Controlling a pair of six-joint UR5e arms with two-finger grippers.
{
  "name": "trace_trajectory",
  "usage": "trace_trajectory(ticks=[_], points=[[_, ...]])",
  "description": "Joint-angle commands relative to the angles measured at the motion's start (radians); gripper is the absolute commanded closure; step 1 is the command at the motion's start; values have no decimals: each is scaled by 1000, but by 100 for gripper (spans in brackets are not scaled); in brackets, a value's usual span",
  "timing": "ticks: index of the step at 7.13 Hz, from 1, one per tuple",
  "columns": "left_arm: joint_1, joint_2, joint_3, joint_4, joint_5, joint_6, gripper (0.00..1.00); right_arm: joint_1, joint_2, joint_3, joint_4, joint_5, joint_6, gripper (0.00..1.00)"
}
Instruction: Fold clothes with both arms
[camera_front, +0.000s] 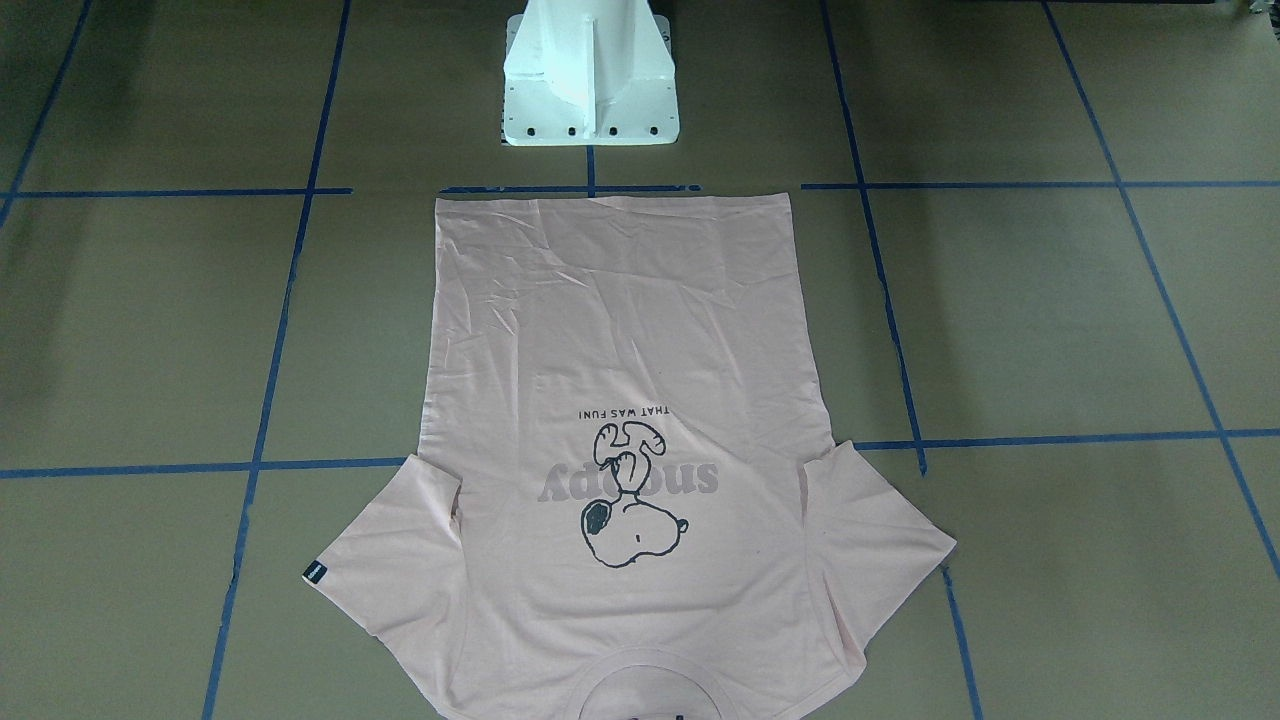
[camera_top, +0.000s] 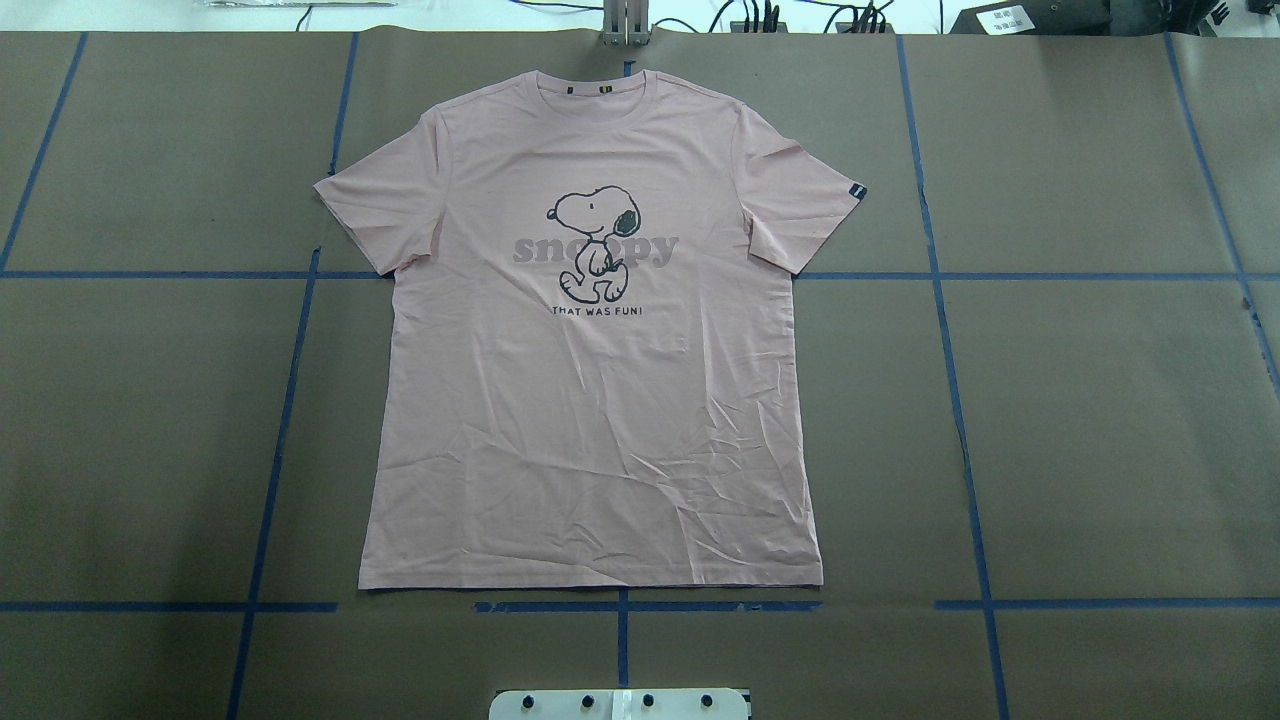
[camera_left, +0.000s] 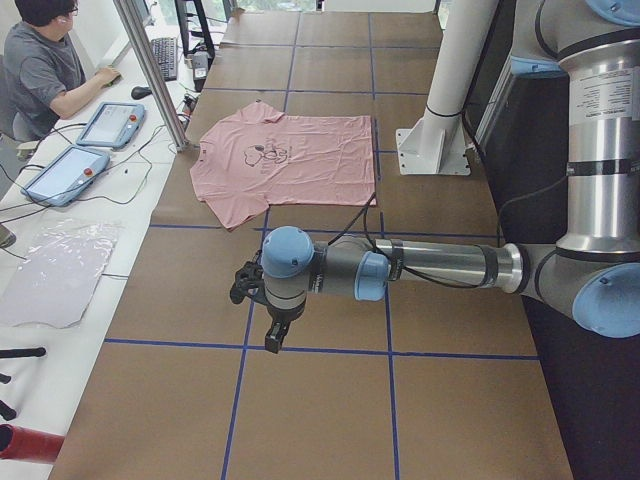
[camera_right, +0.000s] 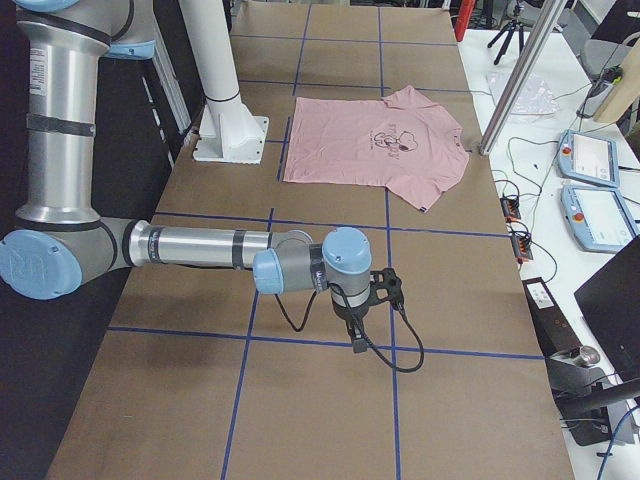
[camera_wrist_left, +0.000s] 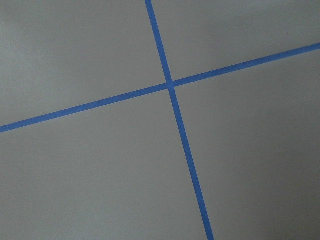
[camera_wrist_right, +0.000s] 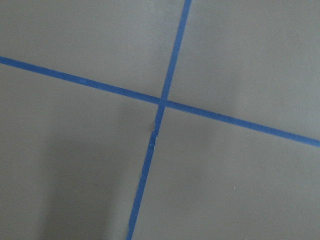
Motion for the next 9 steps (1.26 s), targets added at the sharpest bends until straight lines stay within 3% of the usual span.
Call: trace_trajectory(ticks=[1,3,4,5,6,8,9], points=[[0,-20,1,-194,3,-2,0,-30,99,-60,236,-16,3,0],[0,-70,61,-389,7,-2,0,-30,202,-172,240,14,61,0],[0,-147,89,-484,9,-11,0,-33,250,-202,235,18,118,0],[3,-257,168,-504,4,-54,0,-33,293,-253,241,37,193,0],[11,-303,229,-548,1,-153,0,-39,337,-262,243,65,371,0],[58,-351,227,-568,1,-415,0,-180,426,-261,258,50,521,0],[121,-366,218,-603,1,-436,0,-267,494,-281,260,-17,631,0]])
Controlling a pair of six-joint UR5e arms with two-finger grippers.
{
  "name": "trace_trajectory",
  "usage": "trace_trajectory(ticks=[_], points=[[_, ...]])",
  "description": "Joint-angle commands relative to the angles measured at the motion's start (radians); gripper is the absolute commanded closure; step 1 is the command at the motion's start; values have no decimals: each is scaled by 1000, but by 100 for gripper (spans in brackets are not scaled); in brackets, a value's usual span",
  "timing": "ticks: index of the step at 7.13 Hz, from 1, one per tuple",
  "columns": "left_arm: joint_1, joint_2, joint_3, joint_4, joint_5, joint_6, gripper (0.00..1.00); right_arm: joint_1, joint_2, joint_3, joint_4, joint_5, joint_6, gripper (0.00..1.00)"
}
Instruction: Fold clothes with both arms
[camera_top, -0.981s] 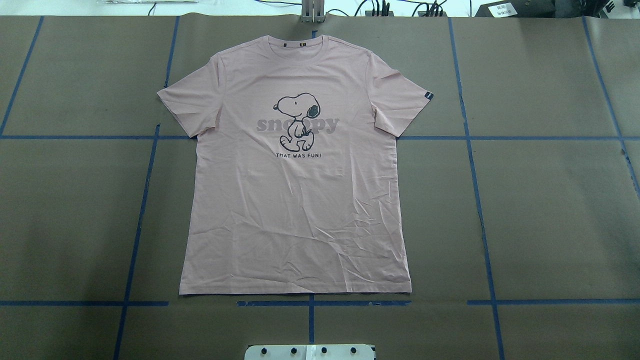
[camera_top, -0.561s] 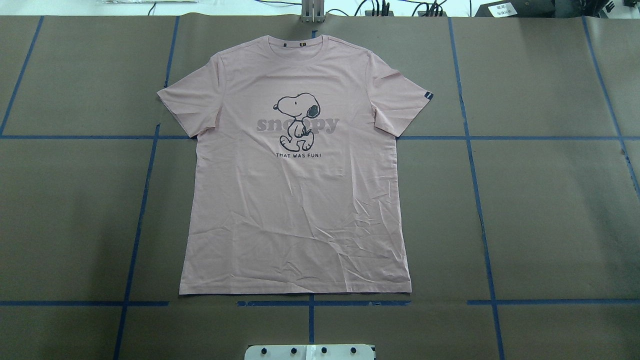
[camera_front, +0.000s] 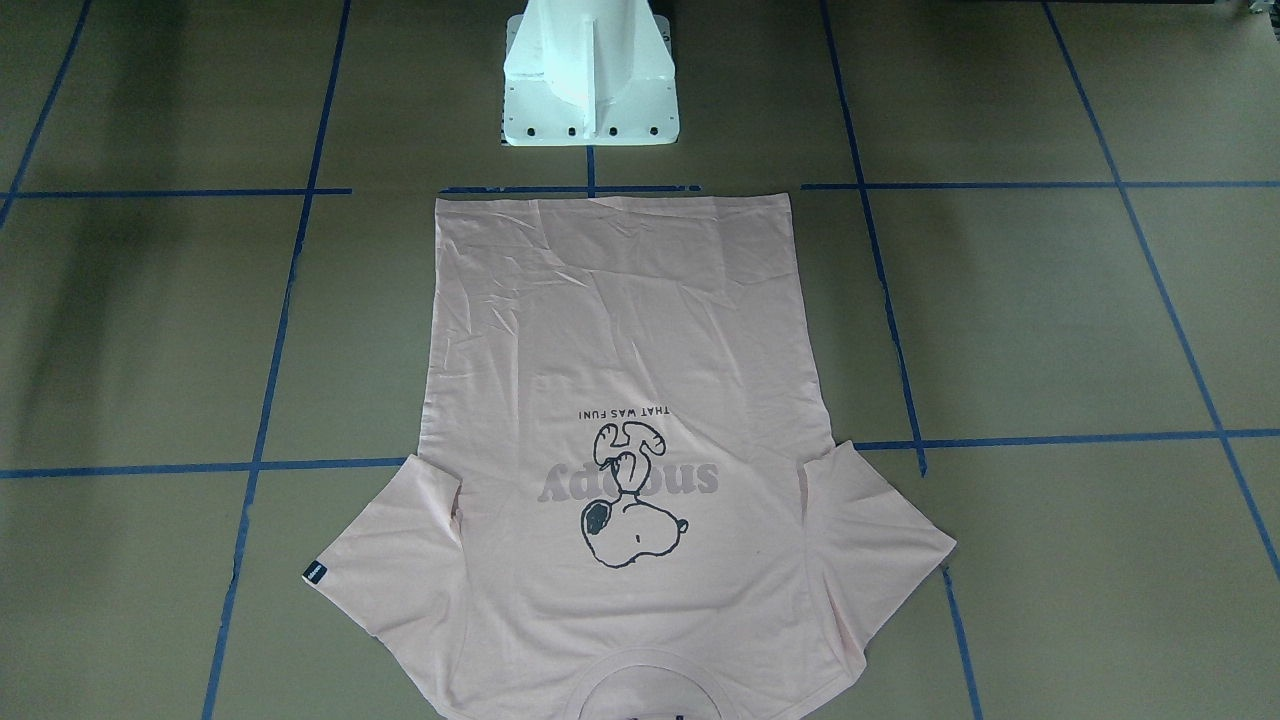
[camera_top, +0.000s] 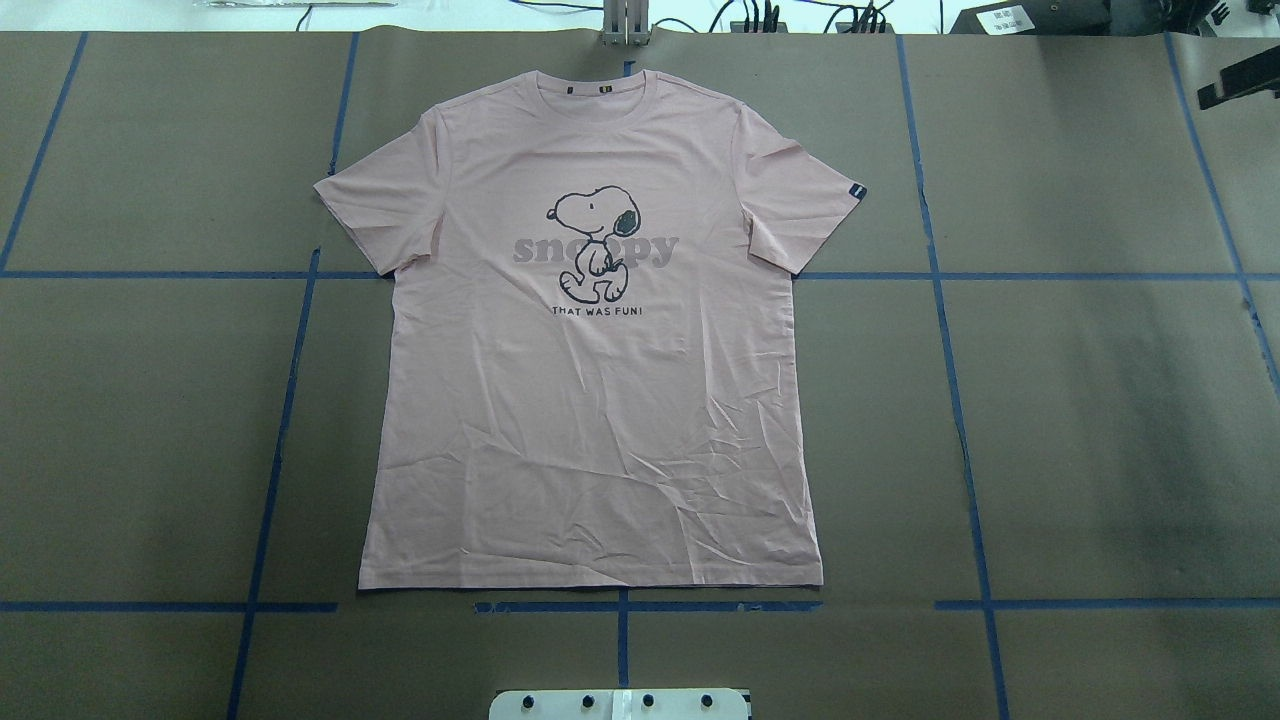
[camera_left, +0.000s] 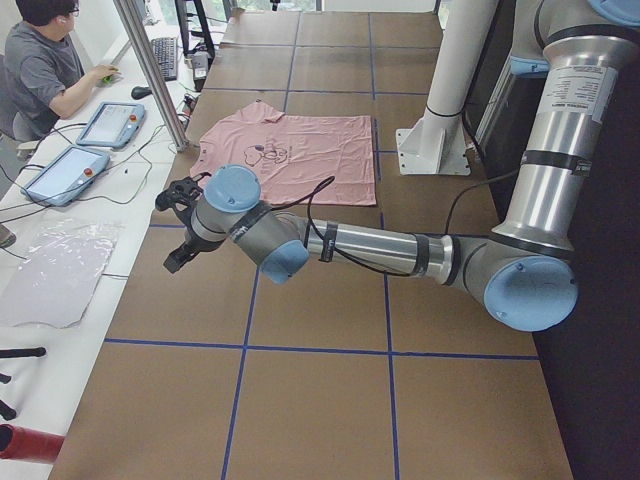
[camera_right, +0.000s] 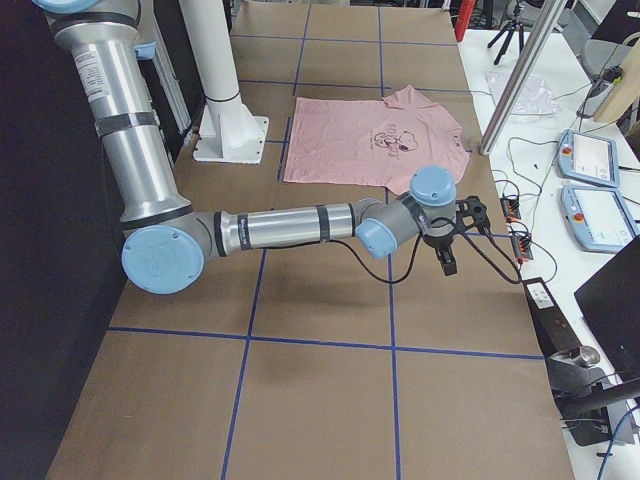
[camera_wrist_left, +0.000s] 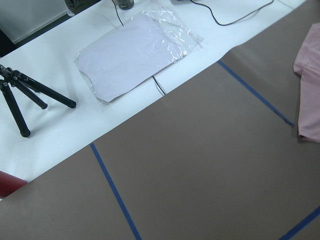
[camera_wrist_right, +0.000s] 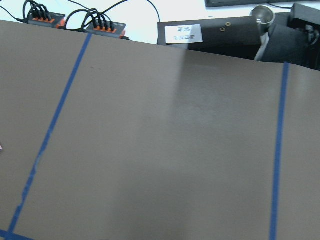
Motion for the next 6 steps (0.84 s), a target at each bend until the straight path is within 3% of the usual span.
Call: trace_trajectory(ticks=[1,3,4,6], points=[[117,-25,-4,-70,6,-118,0,-192,120,-17,26,-158,240,0],[171,-23,-4,-90,8,-148,0,-341,179,-24,69,-333,454,0],[171,-25,-6,-90,8,-146,0,-381,244,-106,73,-396,494,1],[186,-23,-6,-92,8,-148,0,-465,296,-222,151,-514,591,19]])
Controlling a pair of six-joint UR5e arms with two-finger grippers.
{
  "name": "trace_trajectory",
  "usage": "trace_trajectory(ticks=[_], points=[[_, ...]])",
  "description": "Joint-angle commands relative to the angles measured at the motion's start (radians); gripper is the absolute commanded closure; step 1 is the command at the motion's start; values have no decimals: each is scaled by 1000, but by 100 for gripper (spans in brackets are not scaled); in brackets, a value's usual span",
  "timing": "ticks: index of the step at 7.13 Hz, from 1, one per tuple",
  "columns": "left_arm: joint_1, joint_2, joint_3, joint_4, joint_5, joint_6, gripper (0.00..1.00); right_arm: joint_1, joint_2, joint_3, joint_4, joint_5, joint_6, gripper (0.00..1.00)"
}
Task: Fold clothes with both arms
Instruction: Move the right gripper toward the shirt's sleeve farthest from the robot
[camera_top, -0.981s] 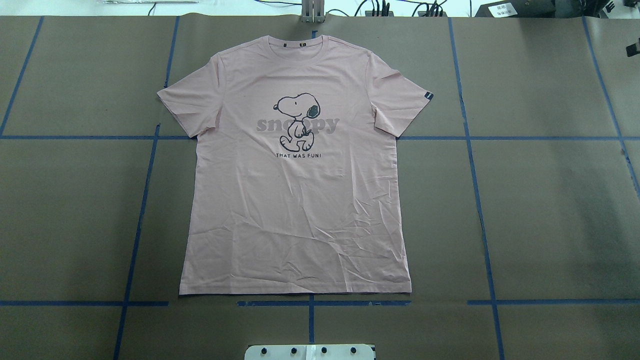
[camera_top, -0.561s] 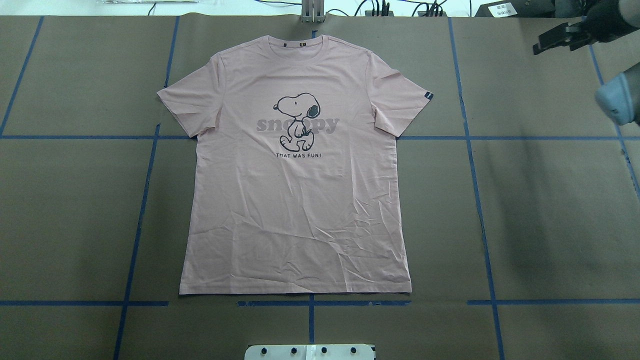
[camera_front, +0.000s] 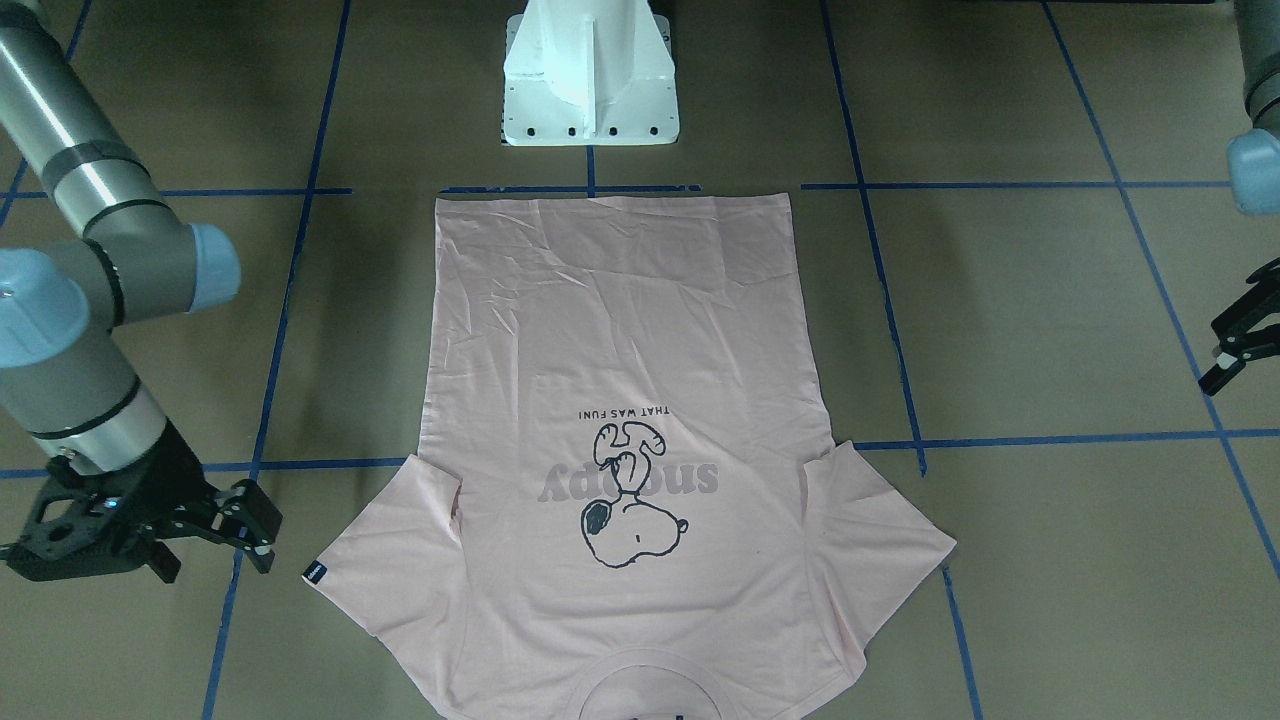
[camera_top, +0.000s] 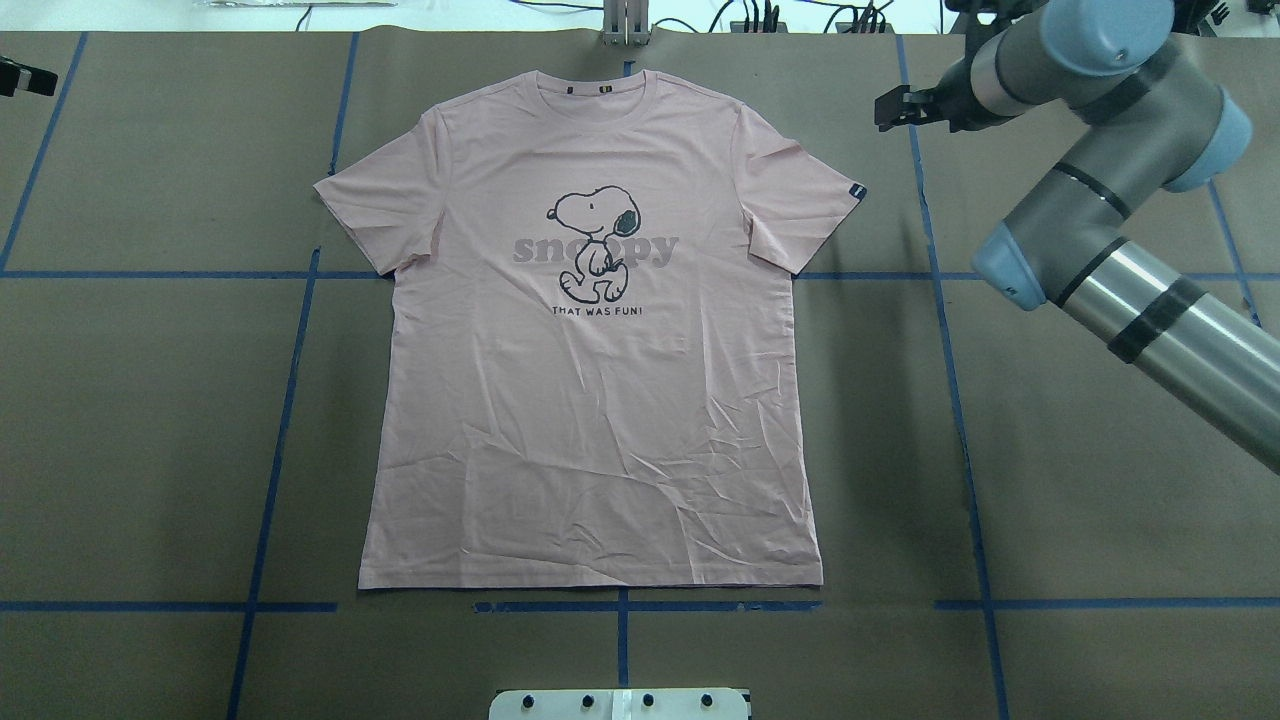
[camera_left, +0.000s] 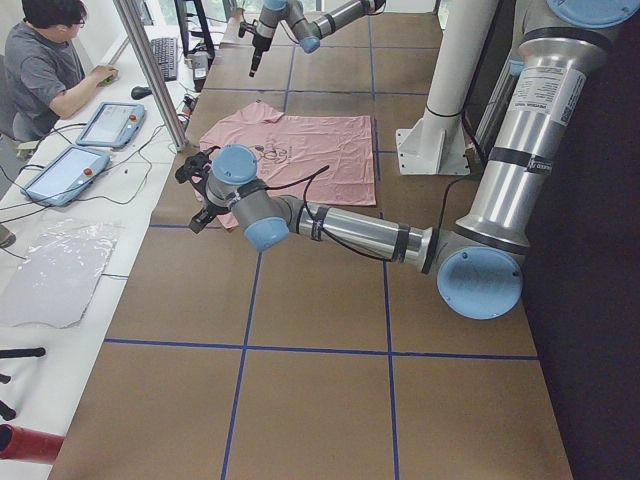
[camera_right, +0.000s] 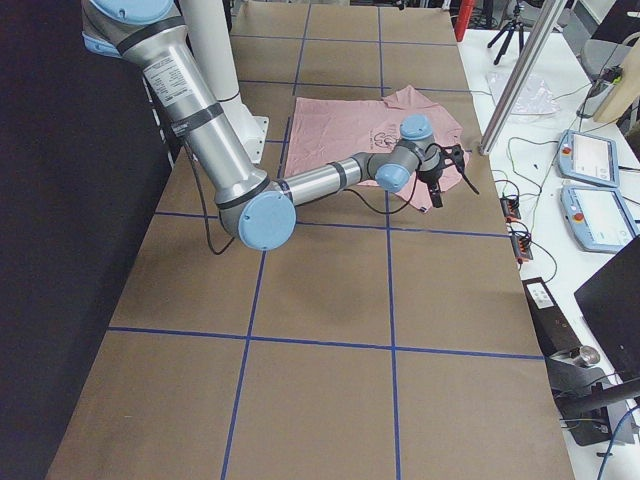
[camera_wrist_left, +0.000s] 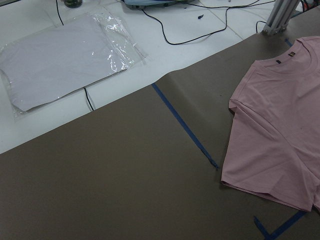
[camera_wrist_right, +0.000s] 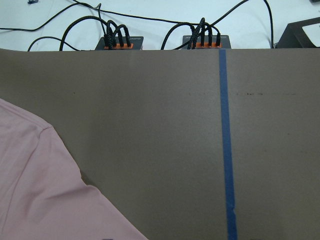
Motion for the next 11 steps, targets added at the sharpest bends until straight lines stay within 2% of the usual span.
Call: trace_trajectory(ticks=[1,3,4,11], points=[[15,0,0,-2,0,-2,0,-85,28,-73,42,-116,72,30],[15,0,1,-2,0,-2,0,-104,28,-93,69,-135,99,37],[15,0,1,-6,2,-2,0,-107,28,-124,115,-136,115,38],[15,0,4,-6,2,1,0,-121,35,-155,120,-153,116,41]])
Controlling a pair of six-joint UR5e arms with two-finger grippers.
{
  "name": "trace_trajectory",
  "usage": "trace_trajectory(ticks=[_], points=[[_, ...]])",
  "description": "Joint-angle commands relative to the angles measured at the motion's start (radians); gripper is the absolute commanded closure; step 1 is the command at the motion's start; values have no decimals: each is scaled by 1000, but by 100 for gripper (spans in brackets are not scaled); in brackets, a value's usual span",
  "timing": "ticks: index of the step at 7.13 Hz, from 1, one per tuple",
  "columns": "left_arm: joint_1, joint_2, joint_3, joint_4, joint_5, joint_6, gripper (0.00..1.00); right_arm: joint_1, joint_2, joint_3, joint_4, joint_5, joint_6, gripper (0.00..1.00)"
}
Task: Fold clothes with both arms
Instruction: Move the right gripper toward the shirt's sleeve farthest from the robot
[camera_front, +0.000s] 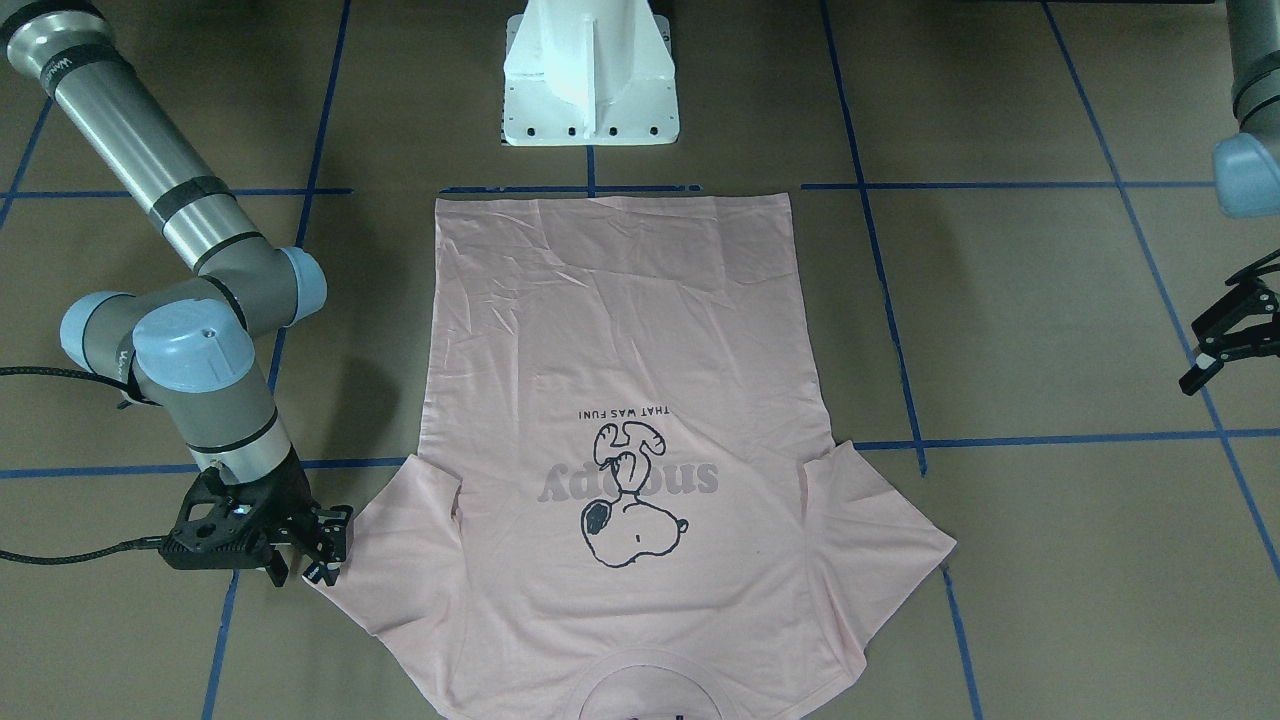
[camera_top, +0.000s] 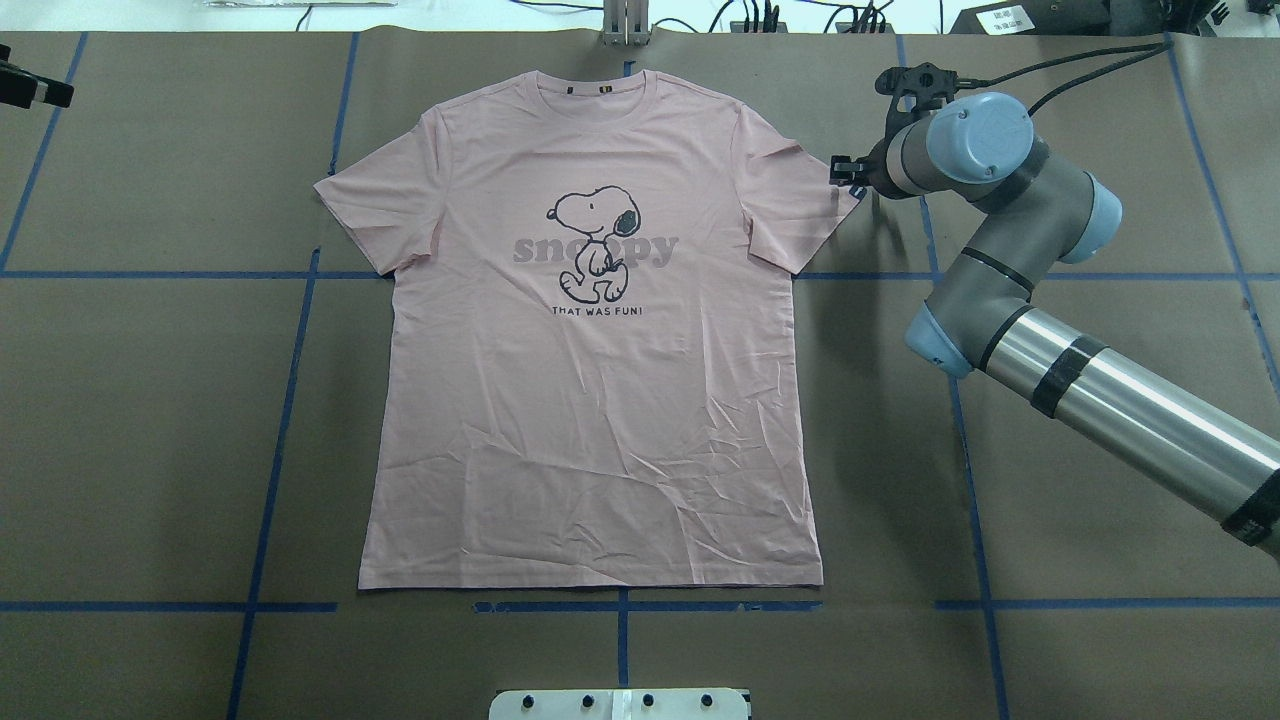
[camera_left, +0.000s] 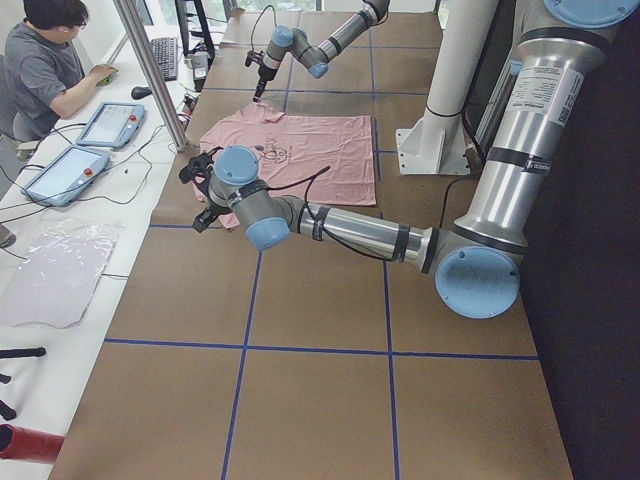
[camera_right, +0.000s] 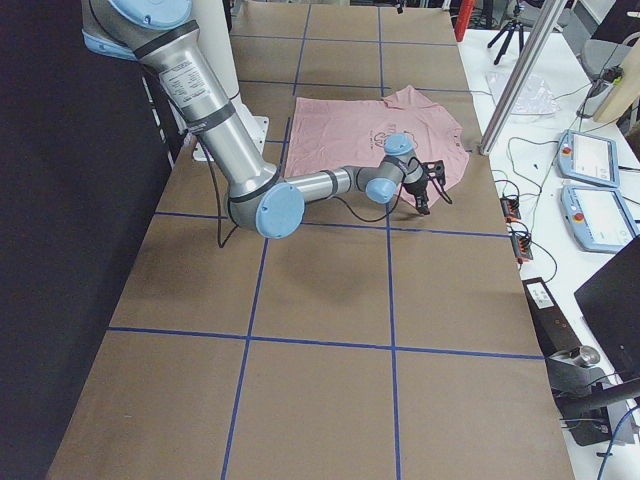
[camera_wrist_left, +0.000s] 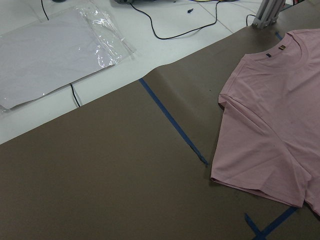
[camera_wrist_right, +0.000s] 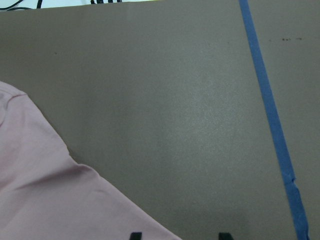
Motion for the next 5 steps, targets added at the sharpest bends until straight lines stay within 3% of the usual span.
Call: trace_trajectory(ticks=[1,3,4,5], points=[[0,2,0,0,0,0,0,-8,2,-8,0,-5,0,41],[0,2,1,0,0,2,0,-14,2,-8,-1,-5,0,43],[0,3,1,-2,0,2,0,-14,2,-8,0,-5,0,61],[0,5,1,-2,0,2,0,-14,2,-8,-1,-5,5,100]])
